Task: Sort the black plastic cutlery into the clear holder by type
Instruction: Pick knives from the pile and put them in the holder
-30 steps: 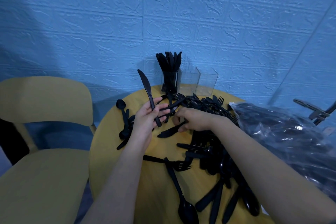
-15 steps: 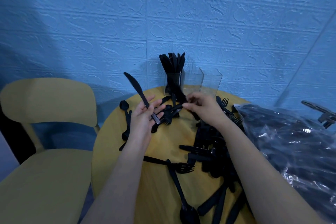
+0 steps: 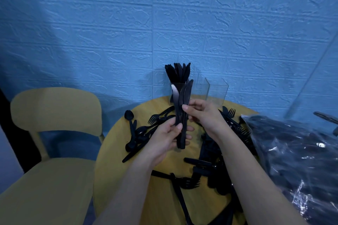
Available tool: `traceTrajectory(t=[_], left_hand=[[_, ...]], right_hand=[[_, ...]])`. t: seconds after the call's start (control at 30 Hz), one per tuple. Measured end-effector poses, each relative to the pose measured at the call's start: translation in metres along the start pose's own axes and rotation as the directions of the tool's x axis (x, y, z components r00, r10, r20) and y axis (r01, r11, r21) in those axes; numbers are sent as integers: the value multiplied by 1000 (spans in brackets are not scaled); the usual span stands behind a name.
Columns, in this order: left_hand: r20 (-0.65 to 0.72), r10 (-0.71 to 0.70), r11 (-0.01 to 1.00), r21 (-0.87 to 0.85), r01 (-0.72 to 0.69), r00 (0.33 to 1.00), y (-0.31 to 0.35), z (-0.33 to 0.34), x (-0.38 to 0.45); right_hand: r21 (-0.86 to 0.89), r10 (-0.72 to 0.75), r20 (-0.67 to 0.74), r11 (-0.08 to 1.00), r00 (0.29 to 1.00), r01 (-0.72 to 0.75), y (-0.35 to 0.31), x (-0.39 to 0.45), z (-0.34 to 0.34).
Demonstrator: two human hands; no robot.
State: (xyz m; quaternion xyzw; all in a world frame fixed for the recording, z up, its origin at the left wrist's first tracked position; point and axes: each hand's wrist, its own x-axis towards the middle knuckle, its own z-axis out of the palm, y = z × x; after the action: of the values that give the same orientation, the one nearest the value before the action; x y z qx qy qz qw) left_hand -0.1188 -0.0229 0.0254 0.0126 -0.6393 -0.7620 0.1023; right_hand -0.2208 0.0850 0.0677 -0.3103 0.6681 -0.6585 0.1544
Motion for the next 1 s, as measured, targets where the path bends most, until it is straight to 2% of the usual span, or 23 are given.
traceTrajectory(t=[0.2, 0.6, 0.83, 1.0], left_hand=[[-26, -24, 998, -51, 23, 999, -1, 0, 0], [-139, -63, 998, -15, 62, 988, -4, -3, 1], [-148, -74, 995, -78, 63, 986, 1, -3, 0], [-23, -68, 997, -39, 67, 997, 5, 2, -3]], right_hand=[[-47, 12, -1, 999, 1000, -12, 0, 1, 3], [-283, -13, -31, 959, 999, 4, 2, 1, 2], [-138, 15, -72, 990, 997, -25, -2, 4, -5], [-125, -3, 18, 992, 1000, 6, -4, 1, -8]])
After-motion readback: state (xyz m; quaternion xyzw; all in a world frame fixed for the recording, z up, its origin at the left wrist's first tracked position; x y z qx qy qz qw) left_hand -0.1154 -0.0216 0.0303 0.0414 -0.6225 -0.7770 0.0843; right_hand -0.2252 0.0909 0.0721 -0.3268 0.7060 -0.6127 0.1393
